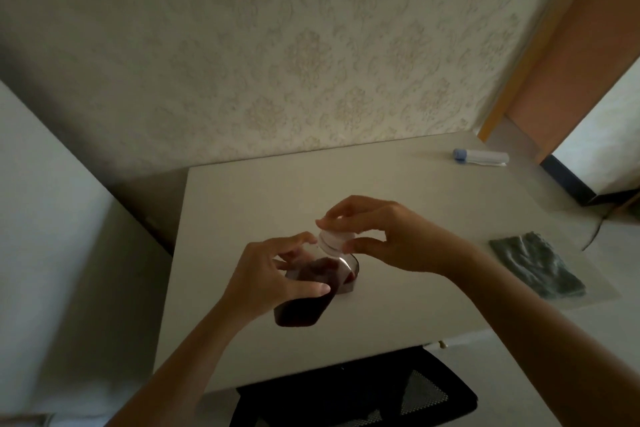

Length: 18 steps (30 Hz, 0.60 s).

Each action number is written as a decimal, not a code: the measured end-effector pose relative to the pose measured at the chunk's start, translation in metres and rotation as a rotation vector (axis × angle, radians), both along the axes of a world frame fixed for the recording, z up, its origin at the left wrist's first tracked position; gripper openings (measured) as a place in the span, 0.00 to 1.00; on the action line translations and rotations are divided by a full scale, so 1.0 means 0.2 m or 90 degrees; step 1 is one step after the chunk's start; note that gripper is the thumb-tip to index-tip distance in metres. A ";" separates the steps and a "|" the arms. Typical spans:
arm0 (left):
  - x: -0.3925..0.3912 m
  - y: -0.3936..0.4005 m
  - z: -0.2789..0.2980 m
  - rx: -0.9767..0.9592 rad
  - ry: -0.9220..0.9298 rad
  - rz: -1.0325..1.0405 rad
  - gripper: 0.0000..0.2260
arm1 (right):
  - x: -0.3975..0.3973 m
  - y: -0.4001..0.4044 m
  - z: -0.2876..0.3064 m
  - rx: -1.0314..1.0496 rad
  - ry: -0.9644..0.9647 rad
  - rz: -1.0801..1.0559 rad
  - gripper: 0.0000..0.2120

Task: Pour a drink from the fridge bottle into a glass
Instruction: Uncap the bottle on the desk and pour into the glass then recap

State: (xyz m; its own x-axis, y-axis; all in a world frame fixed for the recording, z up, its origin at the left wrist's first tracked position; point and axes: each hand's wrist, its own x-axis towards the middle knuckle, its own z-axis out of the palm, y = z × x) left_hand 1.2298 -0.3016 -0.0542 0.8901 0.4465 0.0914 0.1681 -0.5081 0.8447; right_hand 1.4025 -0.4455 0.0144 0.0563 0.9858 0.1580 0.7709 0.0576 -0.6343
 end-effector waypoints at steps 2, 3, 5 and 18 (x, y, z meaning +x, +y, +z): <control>-0.03 0.02 0.03 -0.012 -0.001 -0.033 0.22 | -0.02 0.02 0.08 -0.037 -0.001 0.059 0.20; -0.04 0.03 0.05 -0.022 -0.006 -0.048 0.21 | -0.02 0.03 0.12 -0.049 -0.006 0.086 0.20; -0.07 0.04 0.09 -0.048 -0.016 -0.071 0.21 | -0.04 0.04 0.18 -0.069 -0.022 0.129 0.21; -0.22 0.05 0.29 -0.132 -0.075 -0.120 0.18 | -0.26 0.12 0.28 0.059 -0.299 0.041 0.16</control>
State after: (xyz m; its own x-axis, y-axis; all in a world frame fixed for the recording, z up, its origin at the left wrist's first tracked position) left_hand 1.1863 -0.2923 0.0041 0.9476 0.2946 0.1235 -0.0183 -0.3360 0.9417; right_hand 1.3508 -0.4216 0.0699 -0.1038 0.9653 0.2395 0.9657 0.1554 -0.2078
